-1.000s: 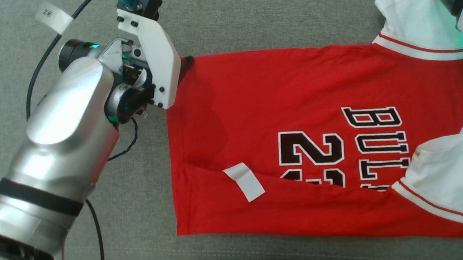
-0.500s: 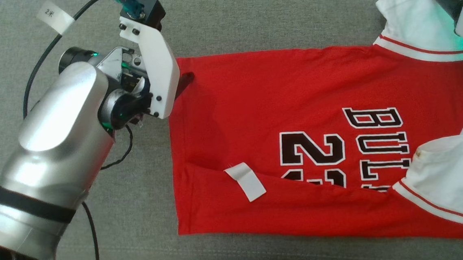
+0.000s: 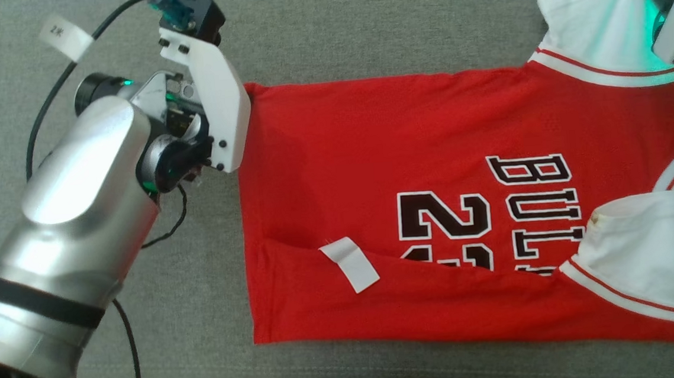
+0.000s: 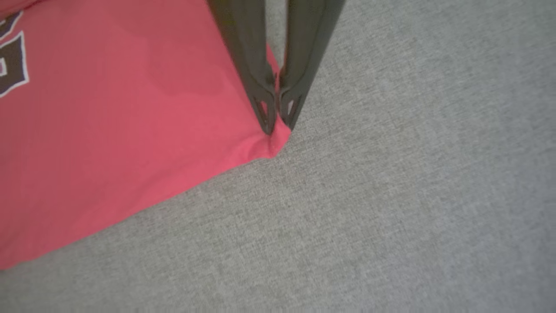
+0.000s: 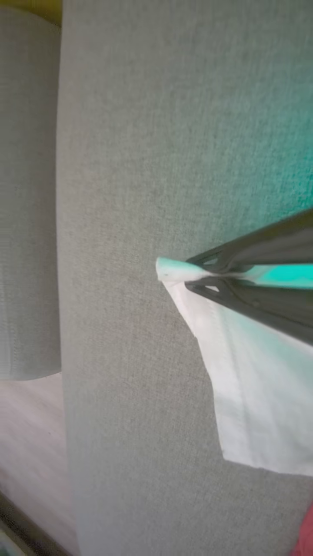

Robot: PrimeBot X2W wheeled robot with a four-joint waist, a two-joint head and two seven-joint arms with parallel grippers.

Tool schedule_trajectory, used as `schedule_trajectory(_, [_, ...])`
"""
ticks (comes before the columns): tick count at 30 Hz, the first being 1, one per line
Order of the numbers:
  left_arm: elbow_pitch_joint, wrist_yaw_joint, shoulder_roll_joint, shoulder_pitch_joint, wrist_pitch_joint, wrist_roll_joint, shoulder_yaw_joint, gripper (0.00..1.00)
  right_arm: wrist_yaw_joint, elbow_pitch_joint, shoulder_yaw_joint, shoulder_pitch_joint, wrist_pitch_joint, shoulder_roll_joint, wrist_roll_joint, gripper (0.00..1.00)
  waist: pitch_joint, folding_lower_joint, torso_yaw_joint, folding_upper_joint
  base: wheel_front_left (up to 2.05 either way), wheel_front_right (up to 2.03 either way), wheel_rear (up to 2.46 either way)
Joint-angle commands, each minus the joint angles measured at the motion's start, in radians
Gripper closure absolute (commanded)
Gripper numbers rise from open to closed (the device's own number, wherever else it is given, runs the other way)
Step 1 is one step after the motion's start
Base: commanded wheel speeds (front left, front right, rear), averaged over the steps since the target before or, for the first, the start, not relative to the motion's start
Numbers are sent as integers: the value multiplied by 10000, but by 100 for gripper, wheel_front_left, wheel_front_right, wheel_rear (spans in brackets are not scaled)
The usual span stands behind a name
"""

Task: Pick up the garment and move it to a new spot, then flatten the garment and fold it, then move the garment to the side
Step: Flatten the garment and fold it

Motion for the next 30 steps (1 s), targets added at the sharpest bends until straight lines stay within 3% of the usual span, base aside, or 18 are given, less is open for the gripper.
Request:
schedule_trajectory(1, [-146, 71, 510, -196, -105, 163, 408, 100, 67, -67, 18, -55, -304, -189, 94, 100, -63, 0, -38, 0, 0, 0, 0])
schedule_trajectory(6, [71, 144, 584, -133, -437, 187, 489, 100, 67, 36, 142, -114, -1043, -170, 362, 100, -310, 0, -144, 0, 0, 0, 0])
schedule_trajectory(14, [315, 58, 828, 150, -561, 77, 499, 100, 67, -179, 783, 164, -1253, -448, 746, 100, -1069, 0, -424, 0, 0, 0, 0])
schedule_trajectory(30, [71, -292, 1524, 1450, -139, -429, 273, 100, 67, -1449, 2192, 1424, -778, -1483, 1514, 100, -2749, 0, -963, 0, 0, 0, 0])
